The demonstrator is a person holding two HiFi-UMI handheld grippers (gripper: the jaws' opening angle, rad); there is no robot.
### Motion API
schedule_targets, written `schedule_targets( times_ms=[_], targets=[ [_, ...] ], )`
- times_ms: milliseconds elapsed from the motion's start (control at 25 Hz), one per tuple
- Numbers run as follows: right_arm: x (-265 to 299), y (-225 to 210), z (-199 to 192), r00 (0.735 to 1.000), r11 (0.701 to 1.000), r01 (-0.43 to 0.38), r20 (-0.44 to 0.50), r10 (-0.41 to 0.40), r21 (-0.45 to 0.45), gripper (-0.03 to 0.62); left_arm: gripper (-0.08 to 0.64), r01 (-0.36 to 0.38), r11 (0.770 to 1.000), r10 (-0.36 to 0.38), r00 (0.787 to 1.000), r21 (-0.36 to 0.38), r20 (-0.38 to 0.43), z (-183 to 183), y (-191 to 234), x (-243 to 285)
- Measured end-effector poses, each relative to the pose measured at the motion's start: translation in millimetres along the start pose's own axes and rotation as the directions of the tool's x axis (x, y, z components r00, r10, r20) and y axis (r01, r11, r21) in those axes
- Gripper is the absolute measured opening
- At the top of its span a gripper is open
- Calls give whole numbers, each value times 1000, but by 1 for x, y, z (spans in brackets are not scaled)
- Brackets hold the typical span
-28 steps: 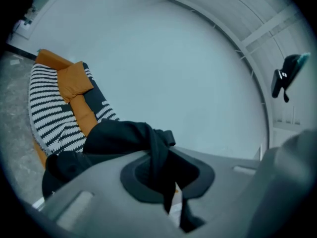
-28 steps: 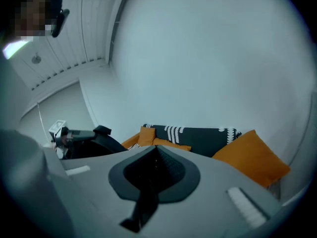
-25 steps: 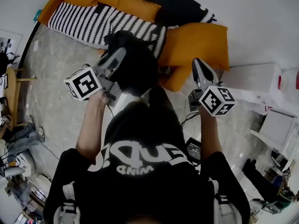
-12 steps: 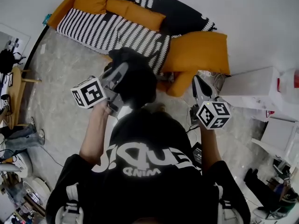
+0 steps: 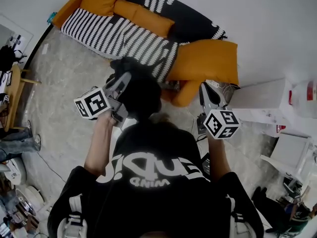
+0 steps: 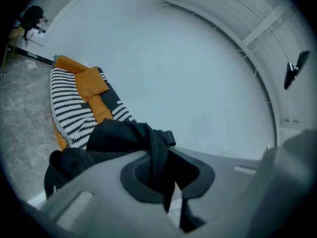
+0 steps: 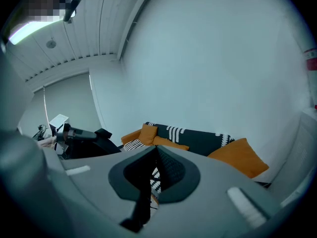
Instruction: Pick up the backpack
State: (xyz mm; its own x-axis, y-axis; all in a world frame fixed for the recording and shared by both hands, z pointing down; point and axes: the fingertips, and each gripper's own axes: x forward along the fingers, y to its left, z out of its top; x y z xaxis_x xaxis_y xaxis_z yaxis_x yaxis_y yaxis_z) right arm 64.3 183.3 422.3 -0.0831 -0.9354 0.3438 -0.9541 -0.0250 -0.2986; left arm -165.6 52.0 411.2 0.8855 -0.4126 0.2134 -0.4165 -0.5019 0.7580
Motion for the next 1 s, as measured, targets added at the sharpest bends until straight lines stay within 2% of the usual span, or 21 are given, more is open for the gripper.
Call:
schedule_targets(
  times_ms=[120,320,520,1000],
  targets=[
    [2,2,-3,1000,1000,-12,-4,12,5,2,29,-16,1000,16,1000,0,10,1,1,0],
    [7,-6,-7,1000,1000,-17,-15,17,10,2,29,-46,998,46,999,40,17,-4,-1,10],
    [14,-6,-2,999,999,-43,-11,43,11,2,28,-108,990,105,994,93,33,-5,-4,18],
    [20,-13,4,999,998,-49,-7,49,29,2,28,-110,990,109,994,91,24,-2,-8,28]
  ],
)
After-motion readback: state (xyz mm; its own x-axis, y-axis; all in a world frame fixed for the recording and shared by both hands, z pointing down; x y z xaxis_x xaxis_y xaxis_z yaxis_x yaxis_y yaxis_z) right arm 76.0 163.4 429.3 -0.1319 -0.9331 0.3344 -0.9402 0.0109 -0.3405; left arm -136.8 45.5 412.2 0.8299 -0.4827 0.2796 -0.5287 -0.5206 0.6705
